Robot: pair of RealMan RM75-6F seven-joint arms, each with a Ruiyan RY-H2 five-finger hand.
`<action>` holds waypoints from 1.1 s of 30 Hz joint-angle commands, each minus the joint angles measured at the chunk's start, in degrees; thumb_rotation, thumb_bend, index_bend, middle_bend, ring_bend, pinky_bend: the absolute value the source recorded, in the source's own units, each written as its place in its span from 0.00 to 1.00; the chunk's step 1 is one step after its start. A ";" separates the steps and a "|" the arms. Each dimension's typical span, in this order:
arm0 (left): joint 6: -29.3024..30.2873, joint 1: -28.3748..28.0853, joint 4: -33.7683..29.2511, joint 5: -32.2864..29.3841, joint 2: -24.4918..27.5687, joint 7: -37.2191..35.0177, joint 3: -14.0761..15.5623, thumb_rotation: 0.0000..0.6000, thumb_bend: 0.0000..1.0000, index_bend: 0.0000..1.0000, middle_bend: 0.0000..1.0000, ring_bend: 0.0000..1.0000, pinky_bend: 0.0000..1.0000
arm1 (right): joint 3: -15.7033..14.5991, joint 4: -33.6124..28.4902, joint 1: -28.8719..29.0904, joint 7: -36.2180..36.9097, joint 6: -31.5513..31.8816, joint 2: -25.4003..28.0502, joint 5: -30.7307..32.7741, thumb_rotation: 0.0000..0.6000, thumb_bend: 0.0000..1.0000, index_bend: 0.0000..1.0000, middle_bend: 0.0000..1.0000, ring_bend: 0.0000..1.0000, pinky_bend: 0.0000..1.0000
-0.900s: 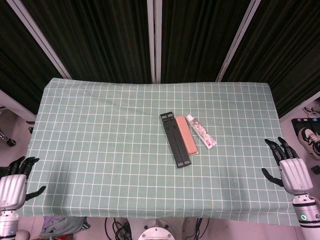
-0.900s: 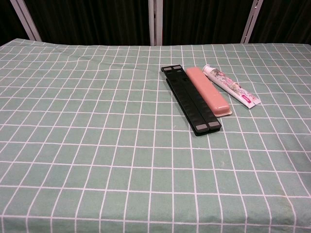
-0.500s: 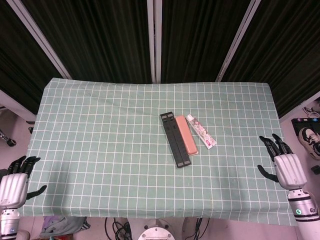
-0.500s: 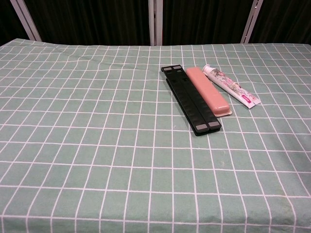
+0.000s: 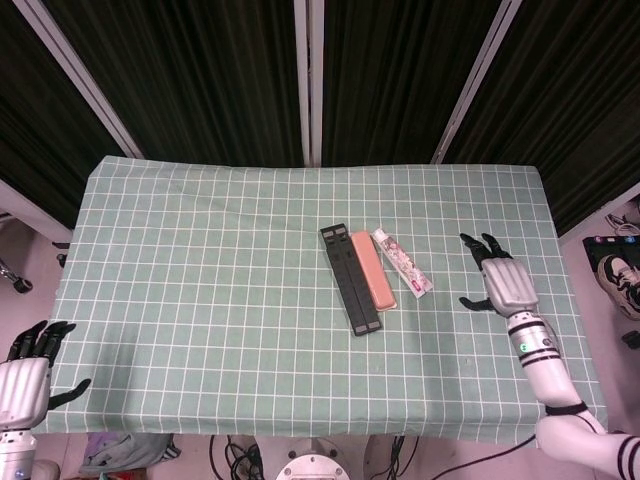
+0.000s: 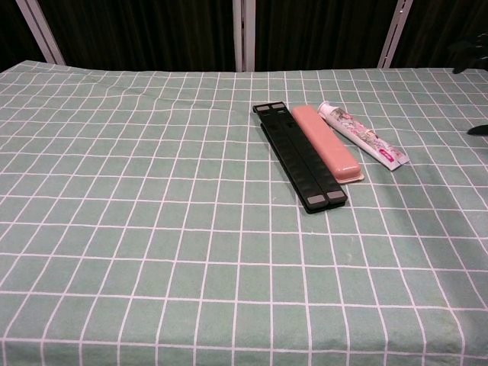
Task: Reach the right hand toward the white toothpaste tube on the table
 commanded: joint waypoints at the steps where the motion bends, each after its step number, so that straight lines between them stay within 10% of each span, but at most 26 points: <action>1: 0.20 0.35 0.59 -0.20 -0.21 -0.67 0.14 1.00 0.01 0.20 0.17 0.10 0.15 | 4.00 3.05 8.66 -10.72 -4.39 -8.11 13.03 1.00 0.06 0.00 0.14 0.03 0.28; 17: 0.19 1.52 4.29 -1.14 -1.09 -4.07 0.37 1.00 0.01 0.20 0.17 0.10 0.15 | 5.78 20.20 20.25 -19.35 -5.94 -24.07 30.24 1.00 0.06 0.00 0.17 0.03 0.28; 33: -0.31 2.25 5.35 -2.20 -1.25 -5.15 0.24 1.00 0.01 0.20 0.17 0.10 0.15 | 5.99 32.60 21.38 -9.42 -11.10 -30.57 23.26 1.00 0.19 0.17 0.32 0.10 0.29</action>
